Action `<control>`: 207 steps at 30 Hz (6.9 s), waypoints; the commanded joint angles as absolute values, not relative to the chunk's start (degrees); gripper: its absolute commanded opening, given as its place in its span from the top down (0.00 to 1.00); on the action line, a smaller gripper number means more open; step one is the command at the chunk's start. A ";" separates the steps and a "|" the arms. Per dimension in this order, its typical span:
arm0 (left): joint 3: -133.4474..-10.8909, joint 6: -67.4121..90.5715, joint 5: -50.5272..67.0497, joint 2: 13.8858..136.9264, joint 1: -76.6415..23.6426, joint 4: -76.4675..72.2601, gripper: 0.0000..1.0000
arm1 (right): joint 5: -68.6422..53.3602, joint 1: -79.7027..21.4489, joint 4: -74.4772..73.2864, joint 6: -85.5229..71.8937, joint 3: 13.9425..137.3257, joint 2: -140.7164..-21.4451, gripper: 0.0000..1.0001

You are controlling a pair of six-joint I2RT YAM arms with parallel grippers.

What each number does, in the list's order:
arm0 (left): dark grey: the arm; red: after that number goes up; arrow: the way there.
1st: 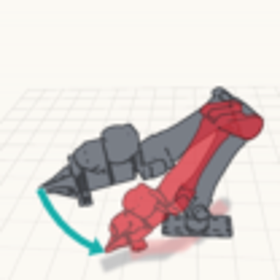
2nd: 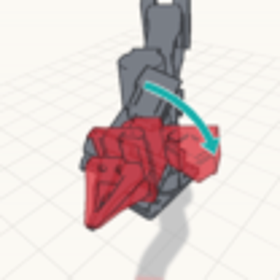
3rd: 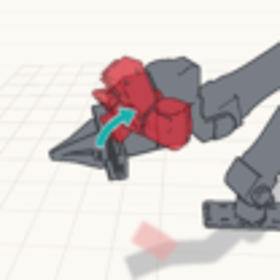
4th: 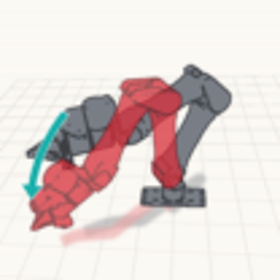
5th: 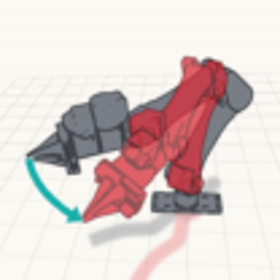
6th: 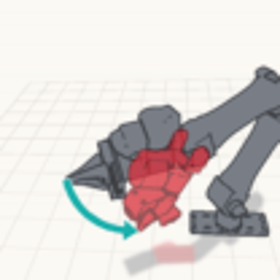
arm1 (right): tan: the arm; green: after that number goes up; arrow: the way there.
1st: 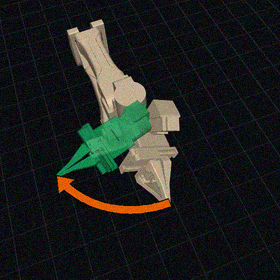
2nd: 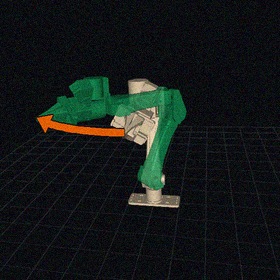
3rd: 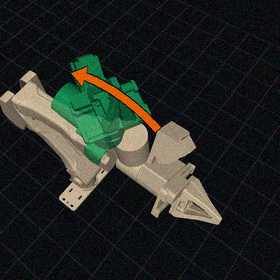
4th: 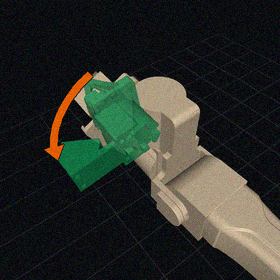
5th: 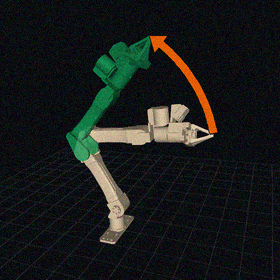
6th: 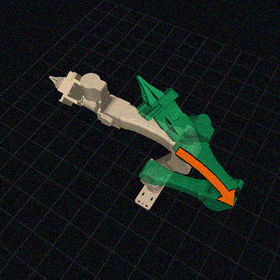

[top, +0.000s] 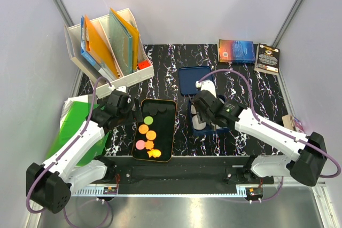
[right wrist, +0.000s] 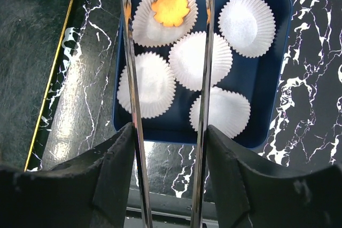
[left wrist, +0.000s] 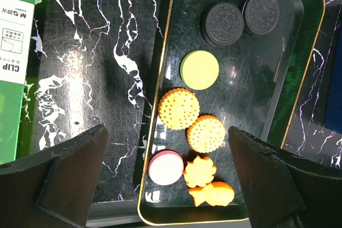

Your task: Pack the cookies

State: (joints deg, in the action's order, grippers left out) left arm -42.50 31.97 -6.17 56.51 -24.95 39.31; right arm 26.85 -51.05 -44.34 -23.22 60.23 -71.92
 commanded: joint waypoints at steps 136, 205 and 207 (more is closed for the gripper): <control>-41.92 32.61 -5.10 55.28 -26.89 37.88 0.01 | 29.09 -52.03 -59.85 -35.15 61.35 -60.91 0.62; -42.63 36.83 -15.47 51.77 -27.68 41.84 0.01 | 23.73 -68.21 -41.57 -25.84 84.29 -99.31 0.35; -42.63 36.83 -15.38 51.86 -27.68 41.84 0.01 | 23.29 -67.24 -41.57 -26.10 84.37 -99.84 0.36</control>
State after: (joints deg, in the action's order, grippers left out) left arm -41.74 36.51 -14.09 51.86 -27.44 42.85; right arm 20.97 -69.12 -42.68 -26.39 81.54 -98.96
